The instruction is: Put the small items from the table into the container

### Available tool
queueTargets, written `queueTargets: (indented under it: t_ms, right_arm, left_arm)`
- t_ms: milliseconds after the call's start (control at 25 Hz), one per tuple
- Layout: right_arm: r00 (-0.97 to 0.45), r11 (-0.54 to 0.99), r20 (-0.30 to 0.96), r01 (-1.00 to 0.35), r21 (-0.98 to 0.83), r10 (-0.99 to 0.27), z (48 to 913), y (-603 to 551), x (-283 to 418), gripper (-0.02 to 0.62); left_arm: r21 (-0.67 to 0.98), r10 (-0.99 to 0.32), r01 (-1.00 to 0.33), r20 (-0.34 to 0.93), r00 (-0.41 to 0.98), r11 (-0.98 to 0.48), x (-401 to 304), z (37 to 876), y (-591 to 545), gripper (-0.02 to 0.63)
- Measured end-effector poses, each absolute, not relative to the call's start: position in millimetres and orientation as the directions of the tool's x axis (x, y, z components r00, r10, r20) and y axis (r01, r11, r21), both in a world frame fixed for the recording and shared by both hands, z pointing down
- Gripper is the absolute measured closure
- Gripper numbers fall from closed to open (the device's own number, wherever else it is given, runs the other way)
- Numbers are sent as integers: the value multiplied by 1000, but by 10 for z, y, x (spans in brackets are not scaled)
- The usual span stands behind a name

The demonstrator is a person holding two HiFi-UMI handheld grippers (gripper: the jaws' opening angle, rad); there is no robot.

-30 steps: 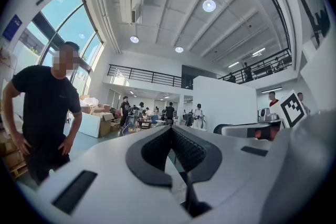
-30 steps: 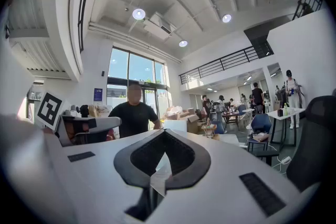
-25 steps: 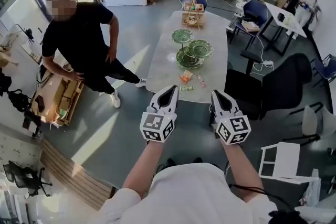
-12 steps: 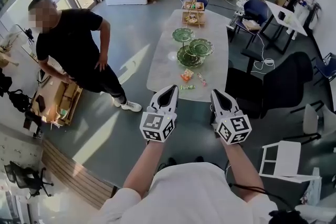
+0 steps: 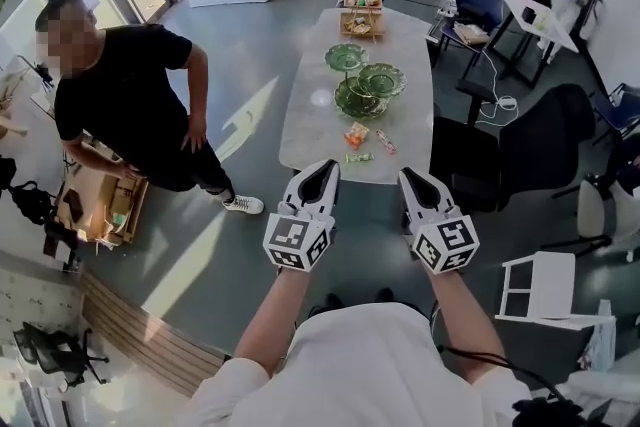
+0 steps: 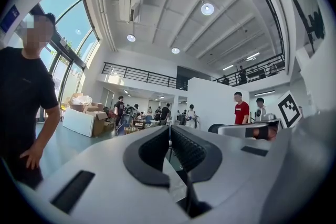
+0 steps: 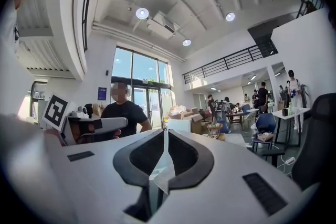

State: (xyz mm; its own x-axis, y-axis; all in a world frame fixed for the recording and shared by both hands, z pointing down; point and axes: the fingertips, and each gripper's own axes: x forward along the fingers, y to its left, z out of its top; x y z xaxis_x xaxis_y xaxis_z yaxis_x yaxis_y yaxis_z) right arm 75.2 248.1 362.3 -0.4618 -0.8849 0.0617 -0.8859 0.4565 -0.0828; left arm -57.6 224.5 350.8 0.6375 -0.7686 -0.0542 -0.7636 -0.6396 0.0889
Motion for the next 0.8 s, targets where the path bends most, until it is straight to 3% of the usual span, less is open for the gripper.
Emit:
queueTargets:
  t_ms: [360,800]
  right_arm:
    - [-436,429,113,-899,-82,-893,3821,2385,472,500]
    - [-436,426,163,-900,-90,-885,4087,1728,731,497]
  left_arm:
    - [87,-734,-730,-25,678,-678,-869,3666,2087,598]
    - [65,-729,-726,-15,685,-684,-822,3879,1474,598]
